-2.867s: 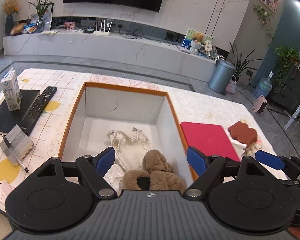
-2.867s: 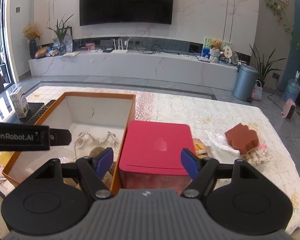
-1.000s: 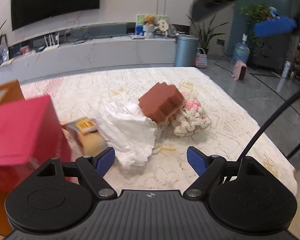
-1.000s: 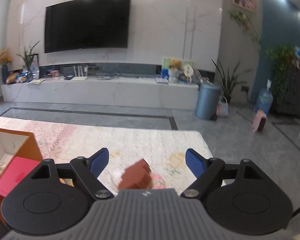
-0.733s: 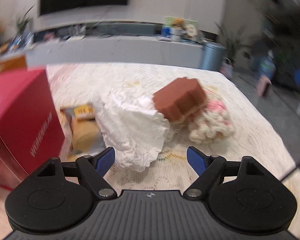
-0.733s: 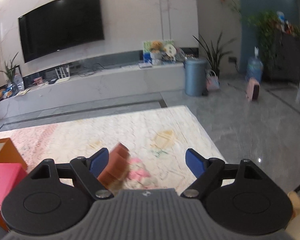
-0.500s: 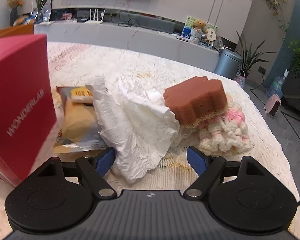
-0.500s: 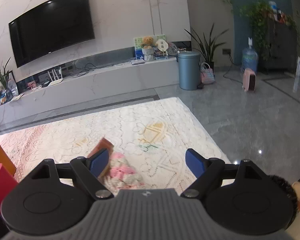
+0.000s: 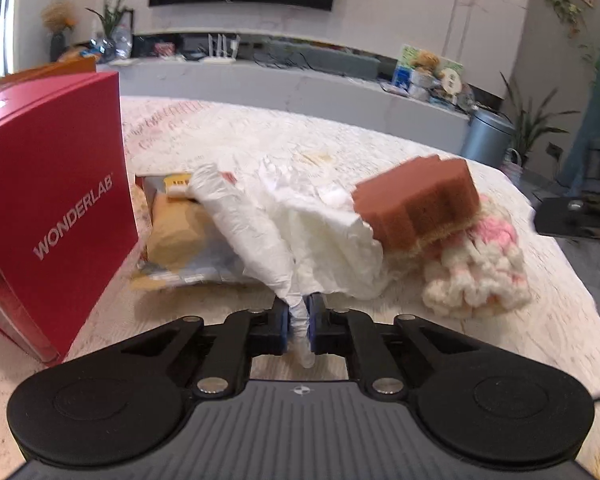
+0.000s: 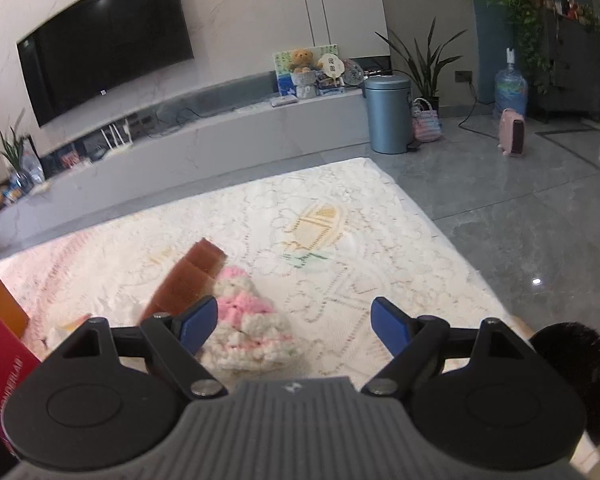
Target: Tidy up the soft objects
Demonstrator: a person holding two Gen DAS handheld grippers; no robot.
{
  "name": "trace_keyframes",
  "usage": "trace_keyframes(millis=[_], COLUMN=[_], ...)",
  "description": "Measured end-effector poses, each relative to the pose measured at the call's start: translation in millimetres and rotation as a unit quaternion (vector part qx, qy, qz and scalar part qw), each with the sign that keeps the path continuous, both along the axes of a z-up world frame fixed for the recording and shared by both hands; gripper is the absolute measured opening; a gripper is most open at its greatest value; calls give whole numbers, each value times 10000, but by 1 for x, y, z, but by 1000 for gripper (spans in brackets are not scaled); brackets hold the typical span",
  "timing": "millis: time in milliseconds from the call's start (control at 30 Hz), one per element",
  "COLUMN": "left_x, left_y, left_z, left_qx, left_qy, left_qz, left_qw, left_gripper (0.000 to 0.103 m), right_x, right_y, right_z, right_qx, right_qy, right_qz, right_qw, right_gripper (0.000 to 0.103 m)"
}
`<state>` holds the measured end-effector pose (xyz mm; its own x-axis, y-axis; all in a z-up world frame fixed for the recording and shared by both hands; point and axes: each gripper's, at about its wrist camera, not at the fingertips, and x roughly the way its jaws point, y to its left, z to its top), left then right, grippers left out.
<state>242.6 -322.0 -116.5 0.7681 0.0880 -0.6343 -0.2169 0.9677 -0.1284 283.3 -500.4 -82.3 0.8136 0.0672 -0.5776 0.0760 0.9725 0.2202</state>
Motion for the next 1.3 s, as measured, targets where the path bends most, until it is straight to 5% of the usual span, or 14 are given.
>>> trace_keyframes(millis=[200, 300, 467, 533, 600, 667, 733, 1033, 1167, 1300], left_x=[-38, -59, -83, -89, -91, -83, -74, -18, -2, 26], left_y=[1, 1, 18, 25, 34, 49, 53, 46, 40, 35], left_z=[8, 10, 16, 17, 18, 19, 20, 35, 42, 33], left_qx=[285, 691, 339, 313, -29, -805, -1332, -1660, -2269, -2419], left_qy=[353, 447, 708, 698, 735, 686, 515, 636, 562, 827], left_qz=[-970, -1214, -1575, -1682, -1551, -1466, -1414, 76, 204, 534], left_qw=[9943, 9892, 9844, 9828, 9852, 9835, 9796, 9841, 9721, 9653], left_gripper=[8, 8, 8, 17, 35, 70, 85, 84, 87, 87], right_x=[2, 3, -1, -2, -3, -5, -5, -11, -12, -14], right_y=[4, -6, -12, -14, -17, -20, -21, -31, -42, -52], right_z=[-16, -18, -10, -9, -7, -6, -4, 1, -1, -5], right_qx=[-457, -103, -140, -132, -16, 196, 389, 745, 739, 752], right_qy=[158, 240, 178, 194, 199, 165, 153, 63, 209, 341], right_qz=[108, -39, -157, -184, -221, -199, -177, -90, -293, -435], right_qw=[9988, 9997, 9996, 9996, 9996, 9995, 9990, 9972, 9966, 9956], right_gripper=[82, 82, 82, 82, 82, 82, 82, 82, 82, 82])
